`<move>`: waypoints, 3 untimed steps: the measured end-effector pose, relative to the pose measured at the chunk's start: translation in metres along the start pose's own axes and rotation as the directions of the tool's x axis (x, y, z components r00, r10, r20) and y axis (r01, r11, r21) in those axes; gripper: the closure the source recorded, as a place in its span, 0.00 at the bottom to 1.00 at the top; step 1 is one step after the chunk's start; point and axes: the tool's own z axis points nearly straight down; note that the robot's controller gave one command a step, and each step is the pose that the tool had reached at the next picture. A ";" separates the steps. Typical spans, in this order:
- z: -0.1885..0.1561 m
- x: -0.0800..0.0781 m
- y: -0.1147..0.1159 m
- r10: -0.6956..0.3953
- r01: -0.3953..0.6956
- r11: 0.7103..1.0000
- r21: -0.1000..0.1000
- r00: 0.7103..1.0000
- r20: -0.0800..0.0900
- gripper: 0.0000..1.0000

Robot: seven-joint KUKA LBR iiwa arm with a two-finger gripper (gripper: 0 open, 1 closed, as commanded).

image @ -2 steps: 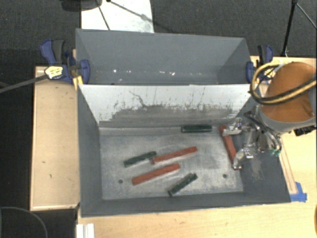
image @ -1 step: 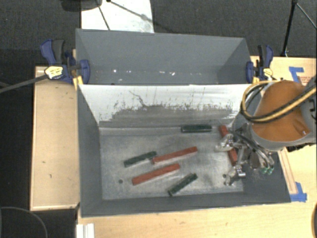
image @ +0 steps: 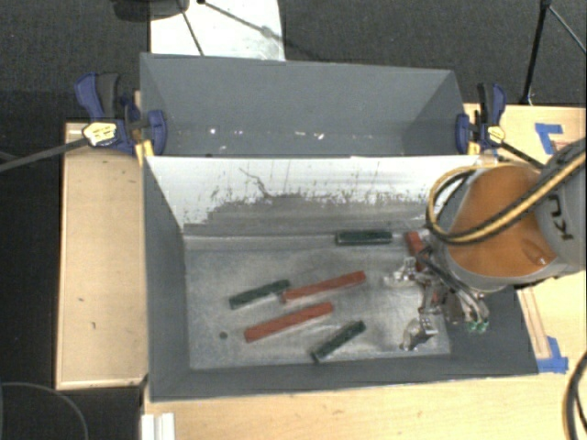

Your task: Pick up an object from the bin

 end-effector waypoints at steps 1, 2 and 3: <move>0.018 -0.036 0.022 -0.059 0.059 0.998 -0.003 0.998 -0.014 0.00; 0.023 -0.056 0.041 -0.056 0.056 0.998 -0.001 0.998 0.004 0.00; 0.034 -0.009 0.060 -0.081 0.081 0.997 -0.002 0.997 -0.003 0.00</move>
Offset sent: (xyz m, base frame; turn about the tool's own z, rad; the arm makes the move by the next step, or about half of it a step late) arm 0.0049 0.0665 -0.0354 -0.0117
